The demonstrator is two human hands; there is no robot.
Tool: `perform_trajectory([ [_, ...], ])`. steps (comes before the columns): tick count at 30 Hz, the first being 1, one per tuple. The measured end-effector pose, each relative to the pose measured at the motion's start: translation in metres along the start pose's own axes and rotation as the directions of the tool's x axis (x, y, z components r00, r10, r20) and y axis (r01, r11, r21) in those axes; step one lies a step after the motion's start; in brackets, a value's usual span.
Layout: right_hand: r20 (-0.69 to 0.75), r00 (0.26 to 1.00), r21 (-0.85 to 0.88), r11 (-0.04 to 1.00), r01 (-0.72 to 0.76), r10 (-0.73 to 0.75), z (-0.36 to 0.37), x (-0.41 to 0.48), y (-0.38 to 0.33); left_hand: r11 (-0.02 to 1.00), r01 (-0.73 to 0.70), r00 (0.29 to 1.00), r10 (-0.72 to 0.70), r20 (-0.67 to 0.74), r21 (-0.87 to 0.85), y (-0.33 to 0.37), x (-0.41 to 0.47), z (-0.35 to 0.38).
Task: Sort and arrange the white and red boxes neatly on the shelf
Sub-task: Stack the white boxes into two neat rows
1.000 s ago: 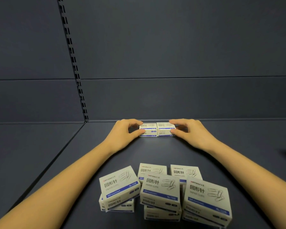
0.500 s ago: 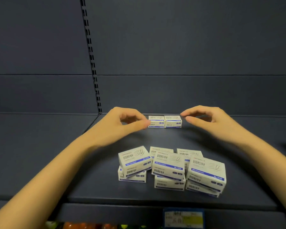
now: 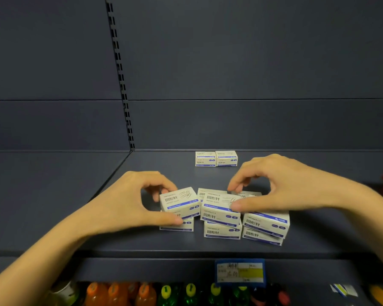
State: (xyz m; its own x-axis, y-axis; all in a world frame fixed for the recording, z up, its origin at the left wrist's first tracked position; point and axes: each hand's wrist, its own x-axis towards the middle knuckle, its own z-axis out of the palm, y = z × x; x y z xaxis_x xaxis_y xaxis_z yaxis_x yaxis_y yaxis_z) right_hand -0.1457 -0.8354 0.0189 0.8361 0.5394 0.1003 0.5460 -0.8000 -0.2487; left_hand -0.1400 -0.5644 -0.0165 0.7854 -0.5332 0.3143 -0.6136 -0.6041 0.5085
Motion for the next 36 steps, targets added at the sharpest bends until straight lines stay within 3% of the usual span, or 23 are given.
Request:
perform_trajectory([
  [11, -0.006, 1.0, -0.126, 0.992, 0.003, -0.004, 0.002, 0.009, -0.013, 0.994, 0.054, 0.98, -0.072, -0.188, -0.099, -0.008, 0.028, -0.005],
  [19, -0.18, 0.974, 0.317, 0.946, -0.073, 0.136, -0.01, 0.036, 0.042, 0.987, 0.14, 0.977, -0.151, -0.149, -0.079, -0.027, 0.083, 0.006],
  [26, -0.276, 0.918, 0.368, 0.914, -0.173, 0.285, 0.015, 0.059, 0.089, 0.97, 0.215, 0.971, -0.225, -0.086, -0.111, -0.044, 0.117, 0.031],
  [31, -0.3, 0.905, 0.455, 0.879, -0.141, 0.301, 0.024, 0.061, 0.106, 0.933, 0.261, 0.948, -0.296, -0.119, -0.246, -0.055, 0.122, 0.046],
  [36, -0.256, 0.918, 0.501, 0.854, -0.142, 0.303, 0.033, 0.066, 0.11, 0.944, 0.227, 0.943, -0.275, -0.19, -0.24, -0.06, 0.124, 0.054],
])
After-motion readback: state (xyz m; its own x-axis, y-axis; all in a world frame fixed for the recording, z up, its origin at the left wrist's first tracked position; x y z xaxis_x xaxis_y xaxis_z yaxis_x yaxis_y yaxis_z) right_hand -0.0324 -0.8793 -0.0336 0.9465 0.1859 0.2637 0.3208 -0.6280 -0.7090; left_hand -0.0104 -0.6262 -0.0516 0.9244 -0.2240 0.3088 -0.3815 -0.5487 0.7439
